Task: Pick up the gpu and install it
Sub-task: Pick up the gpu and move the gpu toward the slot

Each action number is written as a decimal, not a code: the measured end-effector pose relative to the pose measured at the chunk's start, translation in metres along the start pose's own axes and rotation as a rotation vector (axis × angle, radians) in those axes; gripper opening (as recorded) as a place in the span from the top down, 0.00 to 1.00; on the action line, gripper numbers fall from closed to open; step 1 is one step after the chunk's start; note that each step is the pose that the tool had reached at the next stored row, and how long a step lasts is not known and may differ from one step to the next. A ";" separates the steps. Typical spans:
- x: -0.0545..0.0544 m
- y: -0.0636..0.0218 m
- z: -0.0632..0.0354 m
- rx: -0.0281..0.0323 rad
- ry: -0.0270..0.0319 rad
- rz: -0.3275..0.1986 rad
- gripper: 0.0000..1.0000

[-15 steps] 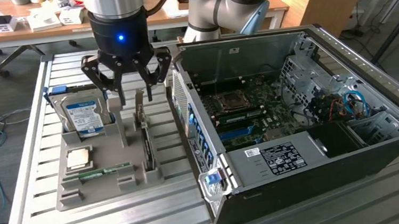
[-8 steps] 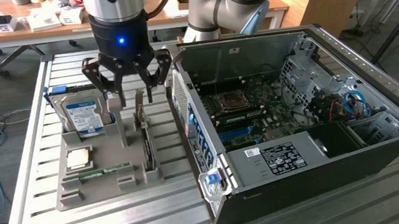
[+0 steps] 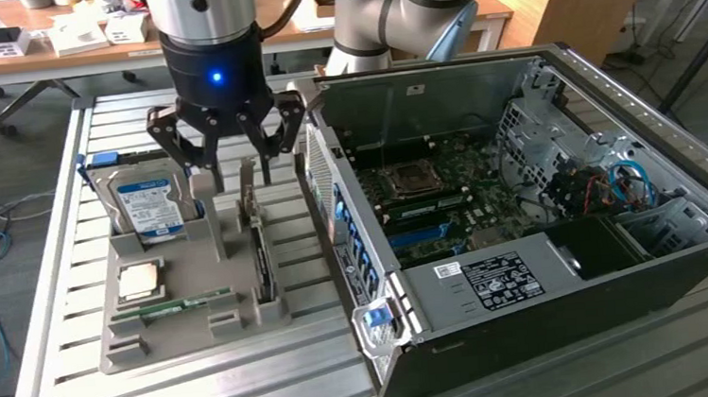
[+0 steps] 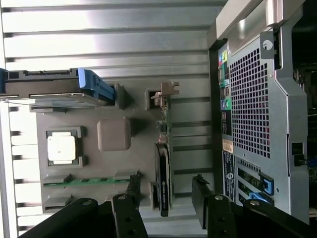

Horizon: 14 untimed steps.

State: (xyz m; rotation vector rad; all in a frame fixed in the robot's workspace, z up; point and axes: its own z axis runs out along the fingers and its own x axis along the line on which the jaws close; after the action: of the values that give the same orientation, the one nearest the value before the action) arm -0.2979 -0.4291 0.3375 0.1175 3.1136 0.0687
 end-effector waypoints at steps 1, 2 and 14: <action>0.000 0.0000 0.0005 0.0000 0.0000 0.000 0.46; 0.000 0.0000 0.0011 0.0000 0.0000 0.000 0.46; 0.000 -0.0003 0.0067 0.0001 0.0000 0.000 0.46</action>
State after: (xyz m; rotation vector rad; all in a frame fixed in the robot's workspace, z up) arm -0.2979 -0.4292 0.3308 0.1175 3.1137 0.0686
